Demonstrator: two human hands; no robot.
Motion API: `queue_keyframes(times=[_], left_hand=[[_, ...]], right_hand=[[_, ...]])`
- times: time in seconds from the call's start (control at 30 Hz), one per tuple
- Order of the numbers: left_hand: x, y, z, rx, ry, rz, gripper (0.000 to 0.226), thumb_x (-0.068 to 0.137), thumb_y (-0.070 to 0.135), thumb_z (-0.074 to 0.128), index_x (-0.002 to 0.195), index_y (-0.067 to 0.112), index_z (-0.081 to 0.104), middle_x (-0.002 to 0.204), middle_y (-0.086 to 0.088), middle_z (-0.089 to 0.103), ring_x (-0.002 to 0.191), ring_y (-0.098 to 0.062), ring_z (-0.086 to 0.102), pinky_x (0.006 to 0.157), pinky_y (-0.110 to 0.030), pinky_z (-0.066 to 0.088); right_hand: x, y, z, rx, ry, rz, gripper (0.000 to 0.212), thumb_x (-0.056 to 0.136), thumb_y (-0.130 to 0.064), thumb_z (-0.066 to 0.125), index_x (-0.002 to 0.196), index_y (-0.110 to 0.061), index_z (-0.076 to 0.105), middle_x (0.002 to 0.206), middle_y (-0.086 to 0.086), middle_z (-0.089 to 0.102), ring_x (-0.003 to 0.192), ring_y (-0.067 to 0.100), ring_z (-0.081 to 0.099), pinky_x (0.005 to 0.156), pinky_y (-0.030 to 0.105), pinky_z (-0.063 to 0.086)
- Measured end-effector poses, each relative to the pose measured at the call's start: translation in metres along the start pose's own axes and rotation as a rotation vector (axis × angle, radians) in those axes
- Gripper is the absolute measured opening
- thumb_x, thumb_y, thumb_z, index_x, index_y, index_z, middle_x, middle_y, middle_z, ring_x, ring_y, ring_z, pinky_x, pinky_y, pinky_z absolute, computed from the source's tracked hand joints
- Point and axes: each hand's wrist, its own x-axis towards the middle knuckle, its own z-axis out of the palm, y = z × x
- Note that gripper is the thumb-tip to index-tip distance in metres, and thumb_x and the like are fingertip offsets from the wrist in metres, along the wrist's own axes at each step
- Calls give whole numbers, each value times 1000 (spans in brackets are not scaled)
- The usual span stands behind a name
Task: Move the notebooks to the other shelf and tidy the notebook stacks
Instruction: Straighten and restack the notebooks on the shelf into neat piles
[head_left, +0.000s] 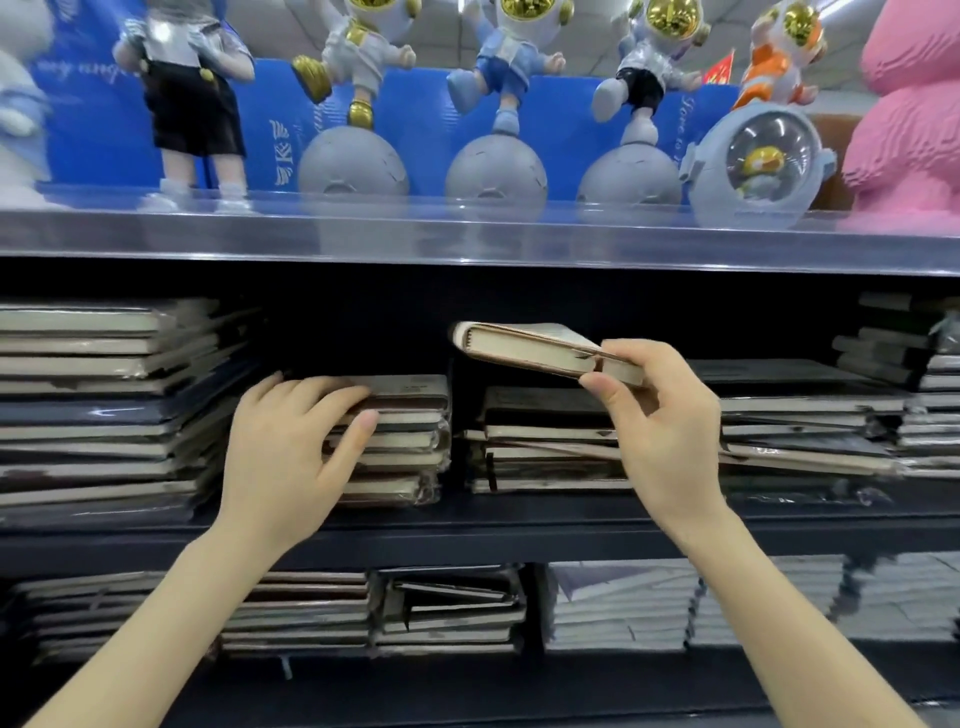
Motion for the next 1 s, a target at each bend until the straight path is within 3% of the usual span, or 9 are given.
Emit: queue_keyframes(times=[0.2, 0.33, 0.47, 0.53, 0.63, 0.7, 0.8, 0.9, 1.0], left_hand=[[-11, -16, -32, -197, 395, -240, 45, 97, 26, 37, 131, -2, 46, 117, -19, 62, 108, -29, 56, 96, -23, 33], [1, -28, -37, -99, 256, -100, 44, 99, 30, 33, 130, 6, 55, 124, -13, 60, 115, -28, 54, 97, -35, 36], [11, -34, -19, -37, -10, 21, 54, 100, 43, 24, 115, 13, 67, 111, -7, 68, 102, -28, 59, 90, -39, 38], [11, -35, -14, 21, -29, 12, 53, 99, 43, 26, 112, 14, 68, 107, -7, 68, 99, -32, 60, 93, -46, 39], [10, -22, -15, 84, 37, 29, 45, 97, 39, 35, 115, 13, 67, 110, -12, 66, 105, -33, 59, 103, -51, 34], [11, -6, -14, 50, 45, 85, 42, 96, 37, 39, 116, 12, 66, 113, -13, 65, 108, -32, 59, 106, -51, 31], [13, 14, -6, 17, 37, 145, 40, 95, 36, 43, 115, 12, 67, 114, -12, 65, 110, -31, 59, 108, -50, 31], [13, 27, 1, -4, 52, 173, 36, 94, 33, 47, 113, 11, 68, 111, -13, 66, 107, -31, 60, 106, -48, 34], [8, 44, 2, -54, 145, 203, 28, 92, 26, 52, 101, 8, 72, 97, -9, 68, 89, -28, 63, 87, -36, 42]], right_hand=[[4, -32, 86, 72, -111, -57, 24, 83, -19, 71, 99, -2, 67, 94, 4, 67, 87, 6, 60, 78, 9, 45], [-3, -51, 128, -119, -211, -67, 28, 81, -32, 68, 98, -10, 73, 94, 0, 73, 84, 13, 68, 71, 24, 53], [-1, -51, 100, -210, -129, -36, 28, 88, -43, 53, 98, -28, 75, 94, -15, 73, 91, 1, 62, 66, 1, 35], [-1, -20, 75, -313, -163, 100, 44, 87, -51, 42, 114, -28, 69, 115, -11, 69, 106, 3, 59, 74, 2, 32], [-5, 39, 40, -619, -544, 289, 96, 68, -87, 14, 132, -29, 55, 140, -4, 52, 132, 17, 44, 108, 32, 28], [-10, 61, 29, -753, -708, 227, 112, 55, -96, 6, 133, -30, 53, 140, -6, 52, 133, 17, 43, 112, 43, 27], [-17, 71, 19, -790, -582, 38, 80, 67, -79, 33, 116, -25, 67, 120, -4, 67, 113, 23, 60, 91, 46, 42], [-25, 69, 10, -740, -389, -169, 57, 74, -62, 46, 95, -18, 75, 93, -3, 75, 82, 25, 67, 70, 37, 48], [-37, 58, 4, -634, -248, -314, 47, 79, -53, 54, 91, -13, 75, 85, -3, 75, 70, 22, 64, 62, 31, 48]])
